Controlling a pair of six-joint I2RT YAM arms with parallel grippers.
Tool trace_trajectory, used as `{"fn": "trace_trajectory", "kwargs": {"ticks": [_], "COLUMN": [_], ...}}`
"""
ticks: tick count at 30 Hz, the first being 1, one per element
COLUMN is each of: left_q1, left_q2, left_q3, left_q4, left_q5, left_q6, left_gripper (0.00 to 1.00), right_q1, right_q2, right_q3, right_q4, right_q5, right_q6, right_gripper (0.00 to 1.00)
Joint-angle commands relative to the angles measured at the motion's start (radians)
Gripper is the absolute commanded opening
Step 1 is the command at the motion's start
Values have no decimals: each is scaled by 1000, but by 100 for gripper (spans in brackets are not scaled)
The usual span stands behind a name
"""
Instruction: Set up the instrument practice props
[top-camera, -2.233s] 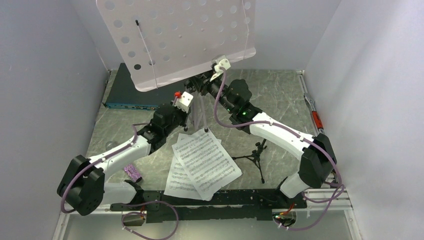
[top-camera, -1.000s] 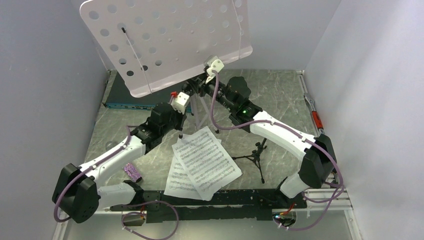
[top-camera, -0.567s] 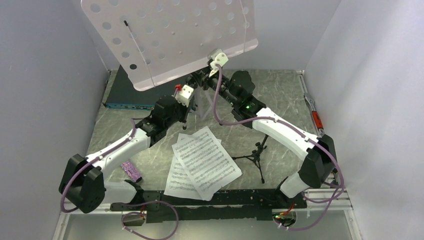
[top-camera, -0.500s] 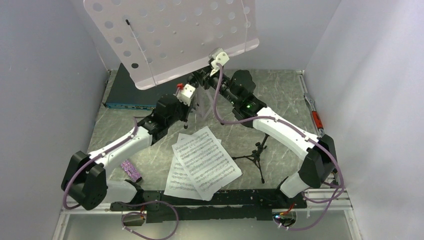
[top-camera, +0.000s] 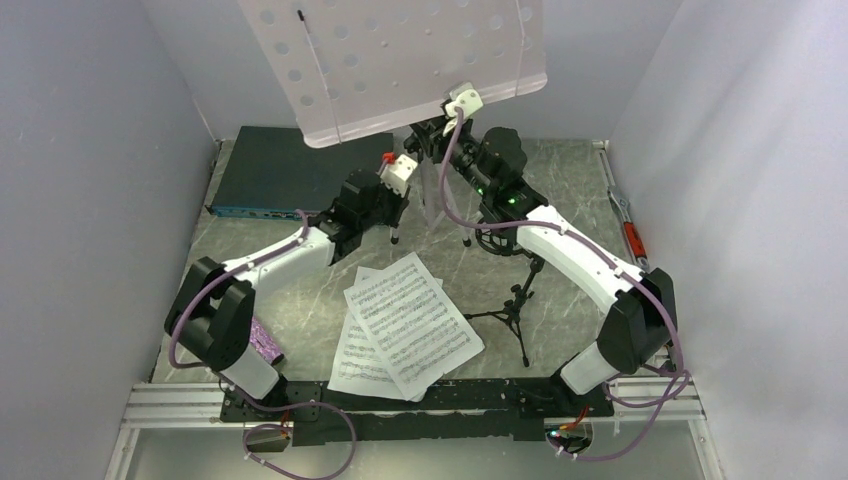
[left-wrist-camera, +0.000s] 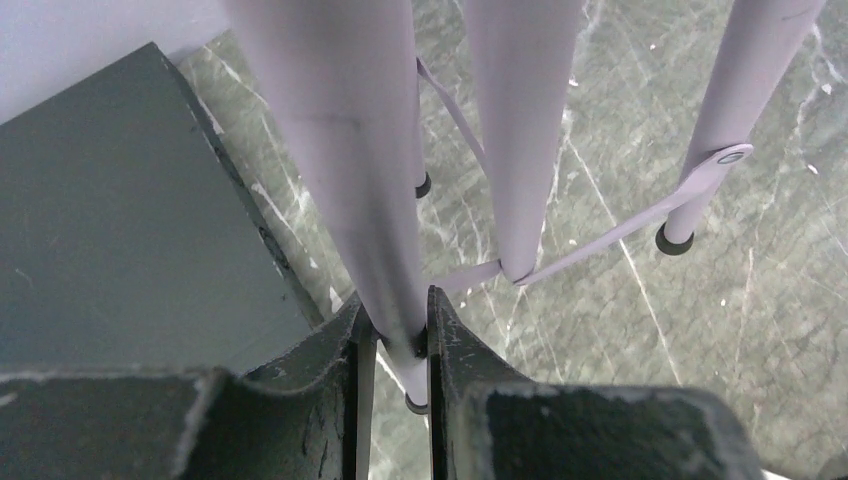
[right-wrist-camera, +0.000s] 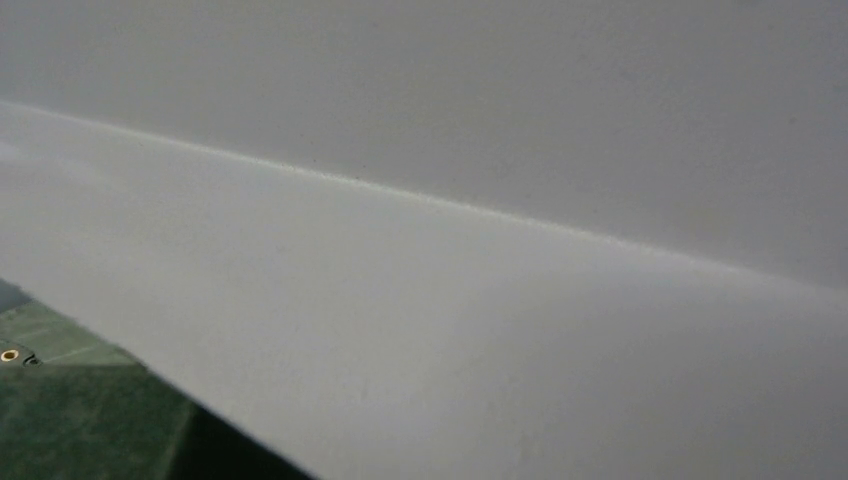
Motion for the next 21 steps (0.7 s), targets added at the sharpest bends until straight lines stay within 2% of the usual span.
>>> {"fn": "trace_trajectory", "kwargs": {"ticks": [1, 7, 12, 18, 21], "left_q1": [25, -15, -34, -51, -55], "left_q2": [110, 173, 216, 240, 245], "left_q3": [-27, -23, -15, -15, -21], "left_q4": [-163, -69, -51, -39, -32], "left_q5": [-193, -223, -249, -251, -248], "left_q6": [103, 133, 138, 137, 139], "left_gripper": [3, 3, 3, 3, 3], "right_q1": [-45, -66, -93, -116, -118], "right_q2": [-267, -322, -371, -411, -426], "right_q3": [115, -57, -201, -290, -322], "right_q4": [505, 567, 598, 581, 579], "right_q5": [43, 99, 168, 215, 212], "right_q6": [22, 29, 49, 70, 69], "right_gripper": [0, 0, 0, 0, 15]}}
